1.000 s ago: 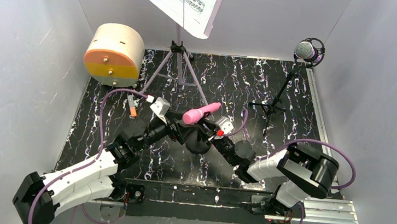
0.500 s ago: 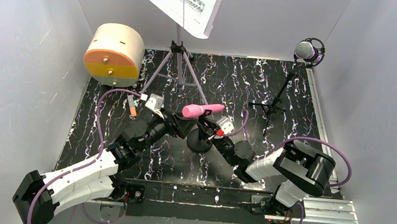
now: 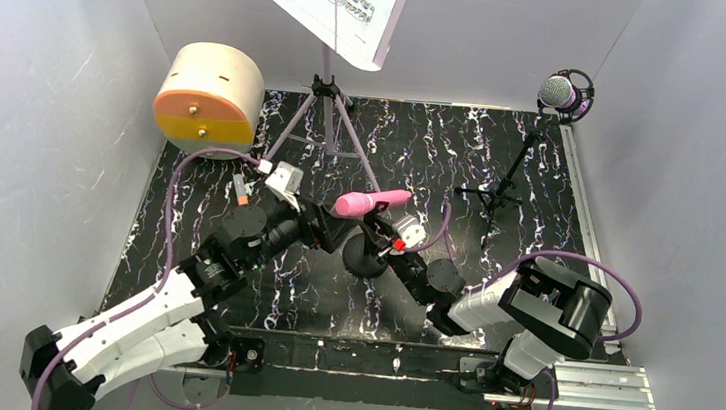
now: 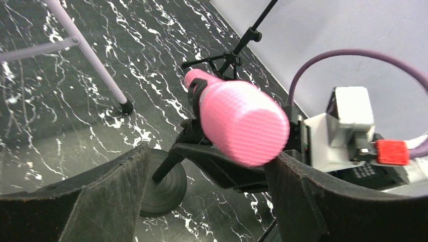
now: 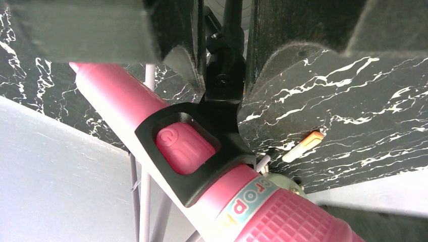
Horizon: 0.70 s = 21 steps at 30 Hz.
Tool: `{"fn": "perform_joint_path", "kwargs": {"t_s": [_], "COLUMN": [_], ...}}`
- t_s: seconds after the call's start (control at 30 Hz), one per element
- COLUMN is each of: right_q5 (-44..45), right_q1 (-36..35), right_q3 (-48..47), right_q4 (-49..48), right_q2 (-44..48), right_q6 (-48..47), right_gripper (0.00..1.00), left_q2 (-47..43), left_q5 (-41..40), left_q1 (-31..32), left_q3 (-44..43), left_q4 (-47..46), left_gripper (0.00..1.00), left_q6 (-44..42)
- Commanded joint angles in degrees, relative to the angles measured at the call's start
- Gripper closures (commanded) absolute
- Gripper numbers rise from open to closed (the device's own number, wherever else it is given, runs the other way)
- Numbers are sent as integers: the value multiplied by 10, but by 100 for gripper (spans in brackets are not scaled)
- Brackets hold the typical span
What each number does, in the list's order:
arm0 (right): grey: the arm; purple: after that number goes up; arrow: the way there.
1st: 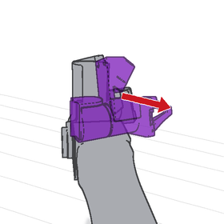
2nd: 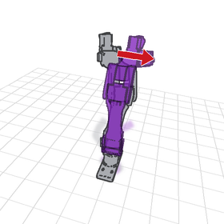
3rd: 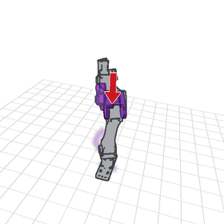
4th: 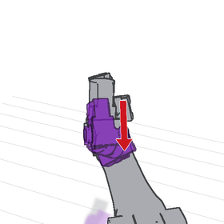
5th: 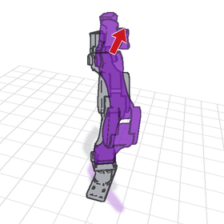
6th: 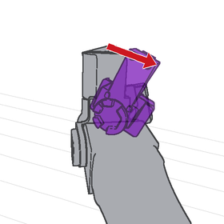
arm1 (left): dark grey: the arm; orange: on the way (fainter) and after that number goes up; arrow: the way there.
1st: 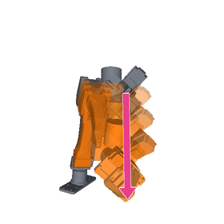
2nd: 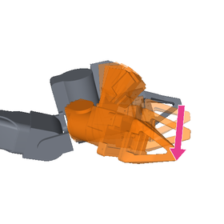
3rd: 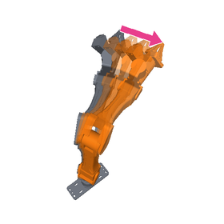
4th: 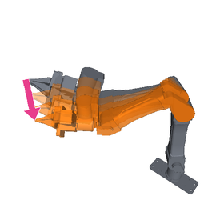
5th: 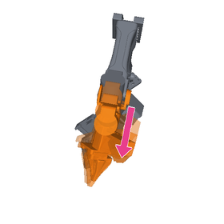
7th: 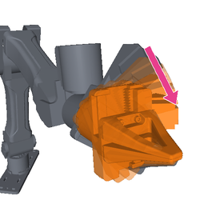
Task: Pack up the instrument practice props
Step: Pick up the microphone from the microphone stand.
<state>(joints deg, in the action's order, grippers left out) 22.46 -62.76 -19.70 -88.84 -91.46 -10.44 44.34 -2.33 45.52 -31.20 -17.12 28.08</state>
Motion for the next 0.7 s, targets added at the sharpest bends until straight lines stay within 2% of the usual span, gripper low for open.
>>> {"fn": "perform_joint_path", "kwargs": {"t_s": [0.0,0.2,0.43,0.67], "right_q5": [15,-10,-28,-30], "right_q1": [0,0,0,0], "right_q3": [1,-9,-22,-34], "right_q4": [67,83,123,151], "right_q2": [-23,-29,-20,-19], "right_q6": [-69,-78,-87,-97], "right_gripper": [99,99,99,99], "left_q2": [-39,-8,150,265], "left_q5": [-19,-46,-37,16], "left_q1": [-5,-5,-5,-5], "left_q3": [-99,-231,-435,-544], "left_q4": [169,326,483,577], "left_gripper": [20,17,15,15], "left_q6": [-68,-119,-176,-197]}}
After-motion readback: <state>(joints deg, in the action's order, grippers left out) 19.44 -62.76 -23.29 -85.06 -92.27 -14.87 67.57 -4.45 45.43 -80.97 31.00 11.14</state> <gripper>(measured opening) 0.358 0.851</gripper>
